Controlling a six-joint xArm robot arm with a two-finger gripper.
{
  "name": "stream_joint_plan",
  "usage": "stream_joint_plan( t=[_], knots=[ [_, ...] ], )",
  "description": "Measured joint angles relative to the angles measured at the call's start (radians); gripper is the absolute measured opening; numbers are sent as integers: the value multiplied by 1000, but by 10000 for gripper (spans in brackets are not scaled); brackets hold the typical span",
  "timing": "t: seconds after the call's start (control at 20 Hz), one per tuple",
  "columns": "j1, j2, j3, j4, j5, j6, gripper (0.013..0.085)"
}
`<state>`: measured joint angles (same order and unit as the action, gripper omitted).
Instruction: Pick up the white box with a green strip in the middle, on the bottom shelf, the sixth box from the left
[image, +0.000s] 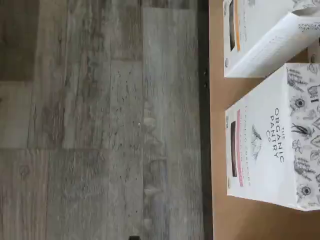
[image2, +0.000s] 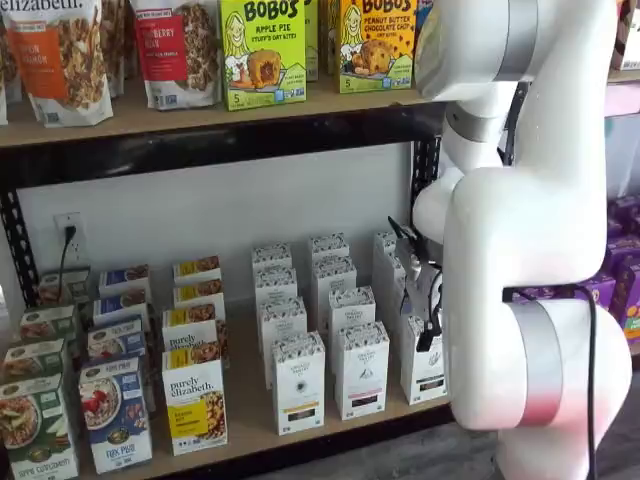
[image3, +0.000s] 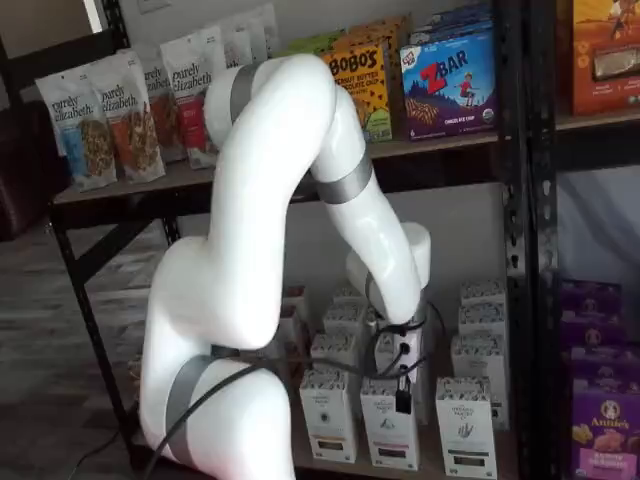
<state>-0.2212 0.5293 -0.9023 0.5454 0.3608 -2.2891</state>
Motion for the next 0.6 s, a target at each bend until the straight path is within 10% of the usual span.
stream_joint_plan(
  t=[0.2, 0.6],
  knots=[
    [-3, 41, -75, -174, 99, 164, 850],
    [15, 85, -111, -78, 37, 91, 850]
  ],
)
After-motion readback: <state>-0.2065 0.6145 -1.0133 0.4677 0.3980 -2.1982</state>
